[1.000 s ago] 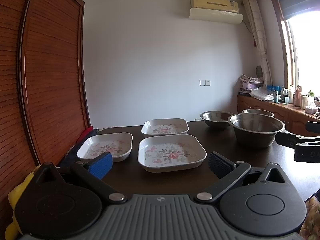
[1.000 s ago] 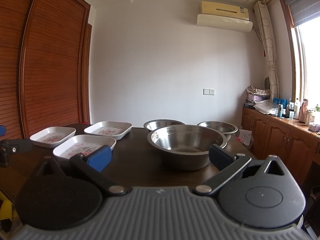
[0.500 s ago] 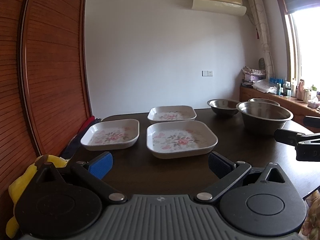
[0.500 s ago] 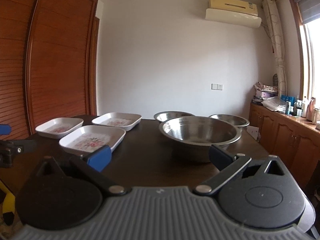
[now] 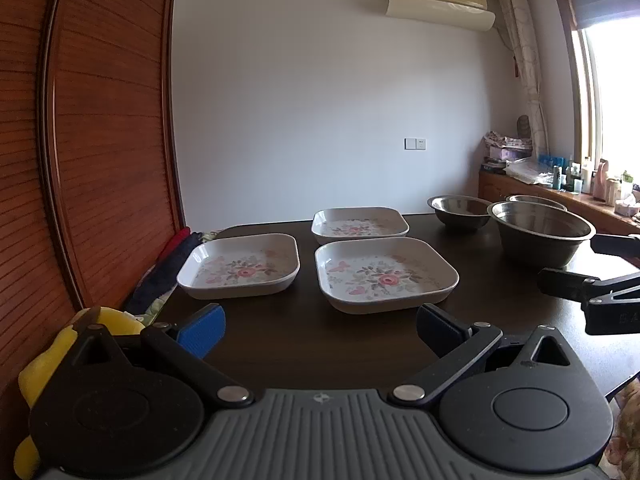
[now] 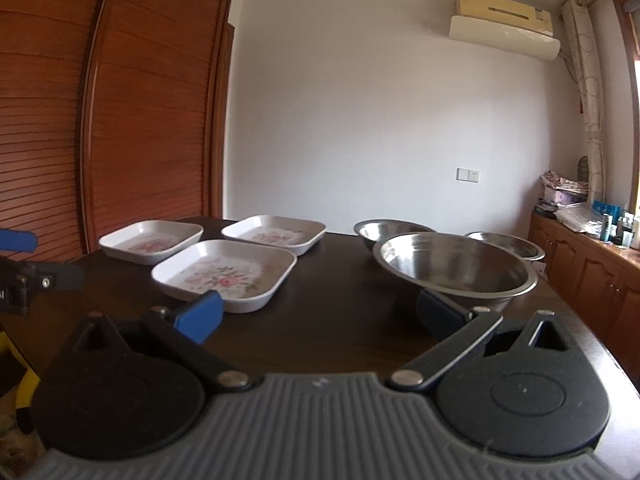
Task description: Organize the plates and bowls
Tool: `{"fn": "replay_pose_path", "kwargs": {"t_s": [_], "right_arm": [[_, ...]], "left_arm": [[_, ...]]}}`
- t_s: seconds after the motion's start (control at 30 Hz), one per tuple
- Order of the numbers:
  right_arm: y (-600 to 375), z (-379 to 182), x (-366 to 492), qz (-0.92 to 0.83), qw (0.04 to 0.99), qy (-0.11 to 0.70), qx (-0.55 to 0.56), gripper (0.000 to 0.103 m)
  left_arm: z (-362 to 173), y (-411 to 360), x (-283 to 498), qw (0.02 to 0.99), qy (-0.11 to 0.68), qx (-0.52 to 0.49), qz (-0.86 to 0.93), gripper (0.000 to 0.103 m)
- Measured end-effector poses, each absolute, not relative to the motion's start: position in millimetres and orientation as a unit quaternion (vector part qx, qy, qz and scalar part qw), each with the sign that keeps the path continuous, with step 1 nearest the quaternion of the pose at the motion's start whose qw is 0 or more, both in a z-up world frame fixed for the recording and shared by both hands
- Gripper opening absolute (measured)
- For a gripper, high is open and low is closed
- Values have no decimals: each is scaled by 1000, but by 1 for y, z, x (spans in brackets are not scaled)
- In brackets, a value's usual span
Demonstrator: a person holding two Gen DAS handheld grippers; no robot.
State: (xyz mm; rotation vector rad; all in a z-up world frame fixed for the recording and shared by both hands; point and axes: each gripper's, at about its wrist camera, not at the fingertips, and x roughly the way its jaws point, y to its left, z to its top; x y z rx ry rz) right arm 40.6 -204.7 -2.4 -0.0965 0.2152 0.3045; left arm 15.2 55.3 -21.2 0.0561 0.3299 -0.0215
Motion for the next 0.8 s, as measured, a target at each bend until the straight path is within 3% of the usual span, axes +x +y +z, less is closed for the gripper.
{"fn": "replay_pose_path", "kwargs": {"t_s": [0.5,0.57,0.67,0.8], "right_arm": [[-184,15,75,224,963,134,-69,102],[-178,18,84,238,958,141,-77,90],[-172,22,100,257,951,153,-80,86],[-165,21,124,269,944,170,-87,77]], "left_arm": [[-9,75,71,982,185,-5,-46,103],[-10,77,81,980,190,-6,-54,103],[-11,78,93,978,199,-6,-64,103],[-12,82,110,976,206,-9,-61,88]]}}
